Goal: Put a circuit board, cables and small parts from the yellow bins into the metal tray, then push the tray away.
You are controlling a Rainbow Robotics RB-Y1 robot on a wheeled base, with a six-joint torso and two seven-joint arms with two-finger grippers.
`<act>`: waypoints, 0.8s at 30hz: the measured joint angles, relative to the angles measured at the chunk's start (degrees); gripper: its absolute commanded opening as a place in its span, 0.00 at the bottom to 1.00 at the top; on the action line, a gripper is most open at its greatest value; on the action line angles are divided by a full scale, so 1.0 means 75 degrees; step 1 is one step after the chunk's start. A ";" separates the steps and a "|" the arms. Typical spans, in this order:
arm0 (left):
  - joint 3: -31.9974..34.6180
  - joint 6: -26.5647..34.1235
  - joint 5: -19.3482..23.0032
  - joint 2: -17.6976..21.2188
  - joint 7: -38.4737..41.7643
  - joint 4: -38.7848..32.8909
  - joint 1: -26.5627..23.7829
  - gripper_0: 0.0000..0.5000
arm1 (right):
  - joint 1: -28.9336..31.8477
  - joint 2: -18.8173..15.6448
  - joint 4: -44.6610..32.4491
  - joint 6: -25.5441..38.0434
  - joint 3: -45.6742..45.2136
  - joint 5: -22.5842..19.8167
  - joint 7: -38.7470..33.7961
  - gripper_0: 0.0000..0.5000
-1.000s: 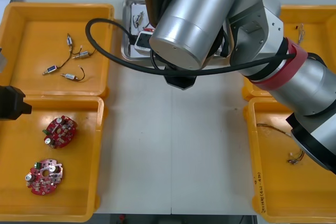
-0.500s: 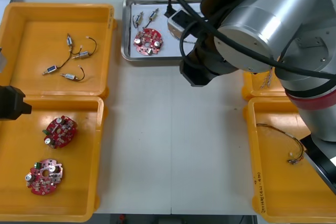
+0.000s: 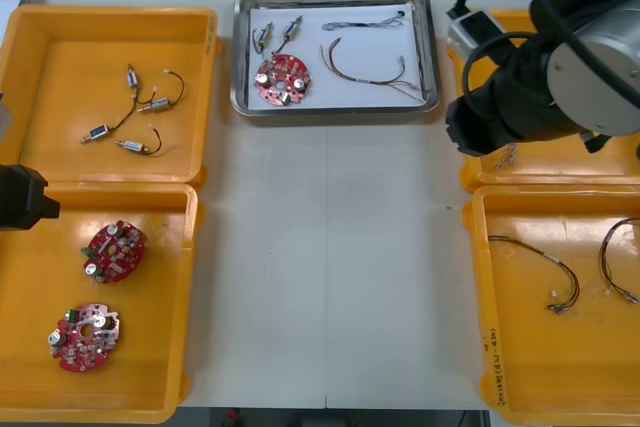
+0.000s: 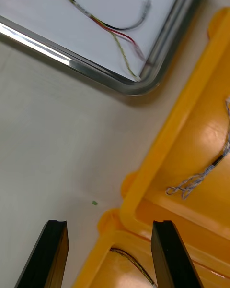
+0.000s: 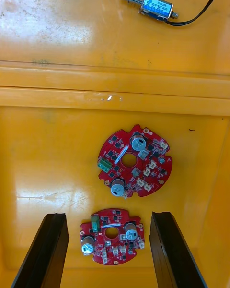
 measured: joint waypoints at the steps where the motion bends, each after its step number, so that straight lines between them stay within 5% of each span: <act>1: 0.0001 0.0000 0.0000 0.0000 0.0000 0.0000 0.0000 1.00 | 0.0106 -0.0021 0.0000 0.0000 -0.0190 -0.0033 -0.0002 1.00; 24: 0.0016 0.0000 0.0001 0.0002 0.0000 -0.0008 0.0016 1.00 | 0.2455 -0.0387 -0.0115 0.0001 -0.3531 -0.0669 -0.0303 1.00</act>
